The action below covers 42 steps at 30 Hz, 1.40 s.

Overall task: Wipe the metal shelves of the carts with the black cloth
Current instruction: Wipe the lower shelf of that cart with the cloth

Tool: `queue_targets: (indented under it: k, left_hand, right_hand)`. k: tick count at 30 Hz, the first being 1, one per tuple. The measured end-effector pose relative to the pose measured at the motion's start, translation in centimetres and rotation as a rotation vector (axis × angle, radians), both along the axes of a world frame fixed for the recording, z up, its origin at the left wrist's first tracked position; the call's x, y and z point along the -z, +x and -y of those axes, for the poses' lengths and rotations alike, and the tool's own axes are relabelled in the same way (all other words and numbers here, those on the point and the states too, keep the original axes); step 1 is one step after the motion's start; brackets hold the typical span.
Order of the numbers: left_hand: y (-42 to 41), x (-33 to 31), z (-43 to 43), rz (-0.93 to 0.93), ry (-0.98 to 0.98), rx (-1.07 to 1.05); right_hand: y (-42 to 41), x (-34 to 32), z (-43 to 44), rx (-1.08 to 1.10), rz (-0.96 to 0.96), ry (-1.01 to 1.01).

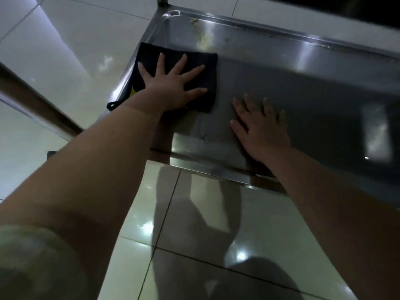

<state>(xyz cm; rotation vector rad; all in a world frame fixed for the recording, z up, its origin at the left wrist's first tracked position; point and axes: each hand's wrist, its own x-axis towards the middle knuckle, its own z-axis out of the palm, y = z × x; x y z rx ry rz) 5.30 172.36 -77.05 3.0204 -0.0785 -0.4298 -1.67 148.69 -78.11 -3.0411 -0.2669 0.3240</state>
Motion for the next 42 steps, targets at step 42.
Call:
queue_targets:
  k: [42]
  left_hand:
    - [-12.9,-0.5,24.2,-0.019,0.075,0.166]
  right_hand:
    - [-8.6,-0.5,26.9,0.116,-0.082,-0.072]
